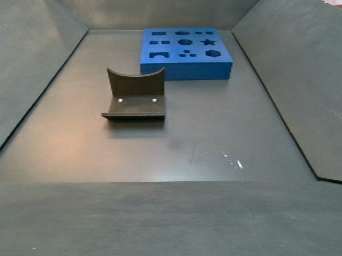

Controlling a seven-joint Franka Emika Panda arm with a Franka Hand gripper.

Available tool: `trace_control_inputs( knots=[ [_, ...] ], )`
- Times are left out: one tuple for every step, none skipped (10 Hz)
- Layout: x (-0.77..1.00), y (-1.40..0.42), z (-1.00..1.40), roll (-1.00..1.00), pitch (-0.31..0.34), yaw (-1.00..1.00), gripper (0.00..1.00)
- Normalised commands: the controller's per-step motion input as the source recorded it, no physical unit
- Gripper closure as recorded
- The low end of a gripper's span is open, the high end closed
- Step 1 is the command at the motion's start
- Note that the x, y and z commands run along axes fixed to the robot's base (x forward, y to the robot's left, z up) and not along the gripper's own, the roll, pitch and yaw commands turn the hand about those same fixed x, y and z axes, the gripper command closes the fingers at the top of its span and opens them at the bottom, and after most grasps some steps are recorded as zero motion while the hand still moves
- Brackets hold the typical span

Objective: Insert the arch object.

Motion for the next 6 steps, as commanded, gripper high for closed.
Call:
trace_control_inputs(
  knots=[
    [0.12, 0.1, -0.26, 0.0, 0.0, 0.0, 1.0],
    [0.51, 0.51, -0.83, 0.04, 0.09, 0.0, 1.0],
    [0.2, 0.48, -1.0, 0.0, 0.0, 0.0, 1.0],
    [0.17, 0.49, -1.0, 0.0, 0.0, 0.0, 1.0],
    [0.07, 0.43, -1.0, 0.0, 0.0, -0.08, 1.0],
    [-0.05, 0.47, -1.0, -0.06, -0.051, -0.09, 1.0]
  ],
)
